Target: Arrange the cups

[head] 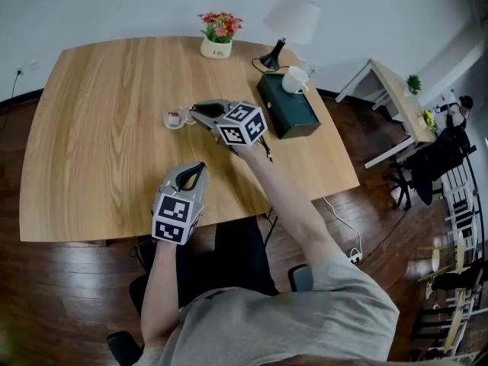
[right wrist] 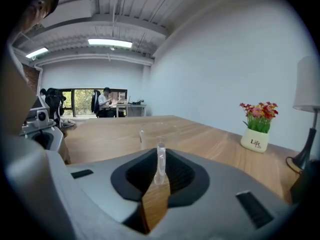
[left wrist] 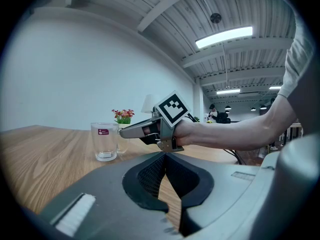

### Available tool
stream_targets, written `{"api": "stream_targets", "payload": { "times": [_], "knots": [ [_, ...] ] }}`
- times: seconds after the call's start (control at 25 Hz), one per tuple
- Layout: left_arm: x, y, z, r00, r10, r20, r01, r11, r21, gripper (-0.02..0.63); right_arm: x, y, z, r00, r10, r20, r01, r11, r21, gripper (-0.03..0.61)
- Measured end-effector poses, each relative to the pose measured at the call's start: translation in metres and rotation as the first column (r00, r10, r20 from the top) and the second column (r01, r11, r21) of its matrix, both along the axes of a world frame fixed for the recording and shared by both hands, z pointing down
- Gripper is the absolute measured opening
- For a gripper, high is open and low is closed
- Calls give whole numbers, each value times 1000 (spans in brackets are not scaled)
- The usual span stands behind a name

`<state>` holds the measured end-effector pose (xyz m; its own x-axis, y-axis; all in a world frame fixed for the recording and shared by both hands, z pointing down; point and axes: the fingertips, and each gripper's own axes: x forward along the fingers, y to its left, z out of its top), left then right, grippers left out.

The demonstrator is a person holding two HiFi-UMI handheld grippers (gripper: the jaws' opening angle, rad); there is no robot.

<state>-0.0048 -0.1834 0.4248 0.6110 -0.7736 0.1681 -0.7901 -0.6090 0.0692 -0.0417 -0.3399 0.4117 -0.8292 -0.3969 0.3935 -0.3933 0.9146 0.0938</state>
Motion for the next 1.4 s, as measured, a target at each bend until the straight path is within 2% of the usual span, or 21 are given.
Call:
{"api": "stream_targets", "payload": {
  "times": [0.12, 0.24, 0.44, 0.72, 0.8, 0.84, 1.0, 1.08, 1.12, 1.16, 1.28, 1.4],
  "knots": [
    [-2, 1, -2, 1000, 0, -2, 0, 1000, 0, 11, 19, 9, -12, 993, 47, 105, -44, 999, -30, 59],
    [-3, -1, -7, 1000, -1, -3, 1, 1000, 5, 11, 51, 19, -25, 987, 85, 135, -81, 996, -32, 58],
    [-4, 0, -7, 1000, -2, 1, 2, 1000, 7, 11, 91, 49, -20, 992, 85, 88, -84, 996, -14, 60],
    [-1, -2, -8, 1000, -1, -1, 1, 1000, 3, 11, 101, 73, 1, 999, 48, 12, -48, 999, 7, 65],
    [-2, -2, -8, 1000, 0, 0, 0, 1000, 3, 11, 100, 72, 12, 997, 59, -43, -58, 998, 13, 104],
    [-2, -3, -7, 1000, -1, -1, 1, 1000, 4, 11, 100, 71, 17, 996, 61, -67, -60, 998, 16, 176],
    [-3, -1, -6, 1000, 1, -1, -1, 1000, 6, 11, 92, 67, 14, 995, 49, -82, -46, 998, 35, 187],
    [-3, -1, -5, 1000, -1, -2, 1, 1000, 6, 11, 87, 66, 15, 994, 19, -112, -15, 999, 34, 171],
    [-3, -1, -5, 1000, -2, -3, 2, 1000, 6, 11, 86, 66, 17, 992, 2, -130, 1, 1000, 24, 99],
    [-3, -2, -4, 1000, -1, -4, 1, 1000, 6, 11, 86, 67, 17, 991, -8, -136, 9, 1000, 10, 55],
    [-3, -2, -4, 1000, 6, -5, -6, 1000, 6, 11, 88, 70, 15, 995, 12, -103, -14, 1000, -17, 49],
    [-11, 0, -3, 1000, -7, -2, 7, 1000, 0, 11, 89, 72, 13, 999, 44, -24, -45, 998, -46, 49]
  ]
}}
